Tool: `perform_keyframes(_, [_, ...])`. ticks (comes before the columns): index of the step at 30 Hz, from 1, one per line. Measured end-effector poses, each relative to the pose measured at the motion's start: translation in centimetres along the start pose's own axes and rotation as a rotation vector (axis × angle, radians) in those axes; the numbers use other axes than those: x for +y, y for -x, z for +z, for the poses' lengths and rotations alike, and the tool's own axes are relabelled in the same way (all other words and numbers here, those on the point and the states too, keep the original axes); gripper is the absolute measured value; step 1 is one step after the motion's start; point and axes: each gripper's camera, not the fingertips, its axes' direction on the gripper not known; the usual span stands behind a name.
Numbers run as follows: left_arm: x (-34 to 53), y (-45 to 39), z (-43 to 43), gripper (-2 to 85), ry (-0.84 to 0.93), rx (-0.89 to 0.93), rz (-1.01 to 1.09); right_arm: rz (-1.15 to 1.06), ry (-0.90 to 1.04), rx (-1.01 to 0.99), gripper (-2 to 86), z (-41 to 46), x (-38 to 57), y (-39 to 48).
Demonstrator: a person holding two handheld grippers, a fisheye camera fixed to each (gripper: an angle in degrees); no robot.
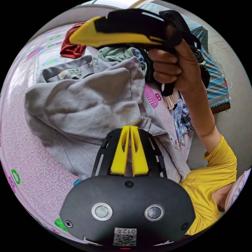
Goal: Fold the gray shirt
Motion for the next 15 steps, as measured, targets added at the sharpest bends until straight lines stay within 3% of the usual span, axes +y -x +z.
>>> perform_keyframes(4, [0.3, 0.1, -0.1, -0.1, -0.002, 0.007, -0.003, 0.064, 0.083, 0.031, 0.8, 3.6, 0.6, -2.5])
perform_keyframes(7, [0.6, 0.2, -0.2, 0.0, -0.002, 0.009, -0.001, 0.202, 0.1, 0.19, 0.7, 5.0, 0.7, -4.8])
perform_keyframes(15, [1.9, -0.7, -2.3, 0.2, -0.071, -0.016, 0.045, 0.065, -0.134, 0.155, 0.8, 1.2, 2.1, 0.0])
